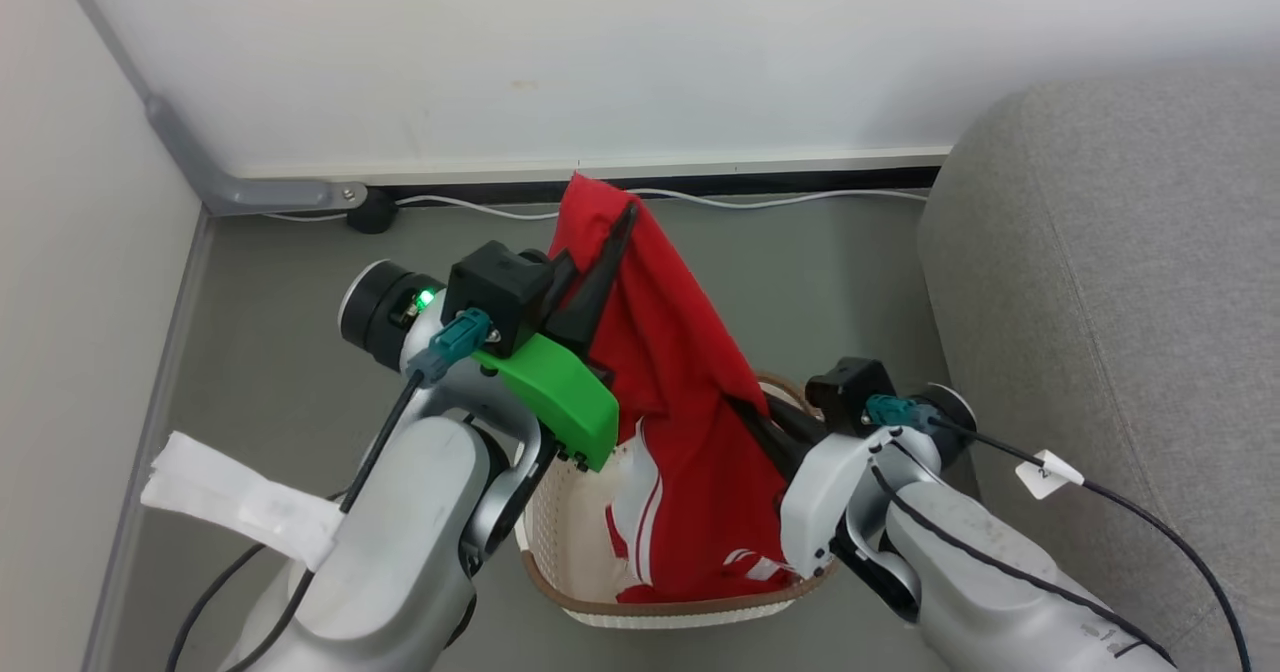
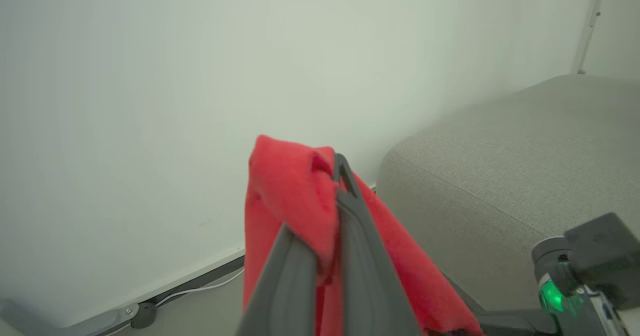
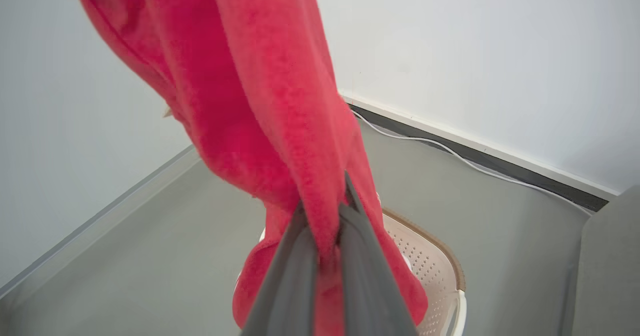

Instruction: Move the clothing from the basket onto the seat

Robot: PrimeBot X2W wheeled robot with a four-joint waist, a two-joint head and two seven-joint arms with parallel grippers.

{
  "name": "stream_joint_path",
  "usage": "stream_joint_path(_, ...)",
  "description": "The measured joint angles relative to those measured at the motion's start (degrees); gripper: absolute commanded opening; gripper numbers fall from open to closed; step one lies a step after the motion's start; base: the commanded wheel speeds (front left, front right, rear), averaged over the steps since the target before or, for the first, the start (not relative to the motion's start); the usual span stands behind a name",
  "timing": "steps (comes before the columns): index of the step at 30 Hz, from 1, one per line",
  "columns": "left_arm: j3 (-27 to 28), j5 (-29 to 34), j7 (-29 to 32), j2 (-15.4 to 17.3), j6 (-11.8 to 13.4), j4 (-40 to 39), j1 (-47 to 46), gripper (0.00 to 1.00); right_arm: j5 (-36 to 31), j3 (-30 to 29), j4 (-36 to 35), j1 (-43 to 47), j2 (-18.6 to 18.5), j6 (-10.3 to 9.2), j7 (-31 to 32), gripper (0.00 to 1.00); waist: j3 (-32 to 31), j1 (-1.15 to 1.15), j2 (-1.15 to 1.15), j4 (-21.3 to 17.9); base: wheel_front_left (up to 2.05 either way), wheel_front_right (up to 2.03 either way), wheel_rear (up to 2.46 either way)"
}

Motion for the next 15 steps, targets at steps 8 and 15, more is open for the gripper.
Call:
stream_joint_path(8, 1.5, -2.0, -1.9, 0.5, 1.3, 1.1, 3.1, 1.00, 4.1, -6.4, -1.7, 0.0, -1.9, 0.00, -0.3, 0.00, 0.5, 0.00, 0.00, -3.3, 0.00, 0.00, 0.00)
stream_joint_path(15, 1.6, -2.7, -4.0, 0.8, 1.3, 1.9, 6.2, 1.00, 5.6, -12.7, -6.8, 0.0, -4.0, -0.26, -0.6, 0.00, 0.6, 0.00, 0.00, -6.7, 0.00, 0.00, 0.00)
